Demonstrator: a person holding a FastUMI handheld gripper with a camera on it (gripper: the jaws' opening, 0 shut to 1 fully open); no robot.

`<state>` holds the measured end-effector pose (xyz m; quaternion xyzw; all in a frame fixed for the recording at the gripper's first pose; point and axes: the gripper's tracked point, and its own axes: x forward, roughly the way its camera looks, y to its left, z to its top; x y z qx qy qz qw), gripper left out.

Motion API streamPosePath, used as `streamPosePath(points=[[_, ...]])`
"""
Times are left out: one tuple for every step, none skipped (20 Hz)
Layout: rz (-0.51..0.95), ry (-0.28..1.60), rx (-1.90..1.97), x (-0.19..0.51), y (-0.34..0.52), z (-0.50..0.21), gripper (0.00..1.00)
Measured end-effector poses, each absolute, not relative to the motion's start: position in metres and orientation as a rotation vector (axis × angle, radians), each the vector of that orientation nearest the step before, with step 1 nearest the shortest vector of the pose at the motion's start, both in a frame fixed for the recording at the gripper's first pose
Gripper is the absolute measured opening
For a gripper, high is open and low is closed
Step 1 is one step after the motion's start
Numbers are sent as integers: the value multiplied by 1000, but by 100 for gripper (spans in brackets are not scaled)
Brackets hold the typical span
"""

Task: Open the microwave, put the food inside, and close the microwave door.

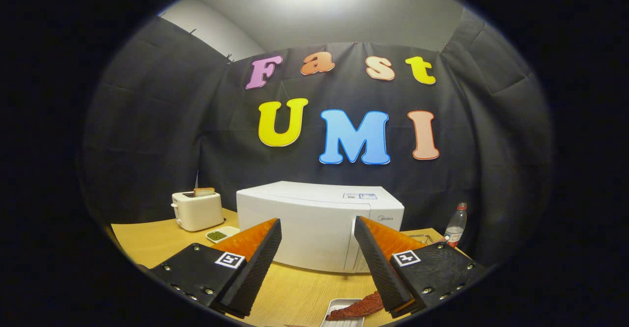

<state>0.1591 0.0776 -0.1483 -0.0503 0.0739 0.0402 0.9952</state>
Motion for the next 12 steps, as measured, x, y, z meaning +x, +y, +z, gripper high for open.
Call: streamPosePath(points=[[71,153,-104,163,76,-154,94],[58,158,-105,169,74,-158,94],[48,166,-102,174,71,-165,94],[43,175,-97,178,70,-170,94],[40,192,-89,183,69,-179,94],[39,211,-84,187,68,-187,94],[37,230,-82,192,66,-196,94],[19,242,-87,200,60,-203,94],[1,250,-92,207,53,-209,94],[-9,257,-96,215,49,-215,94],[-14,266,-99,220,47,-223,94],[-20,281,-100,226,44,-231,94]])
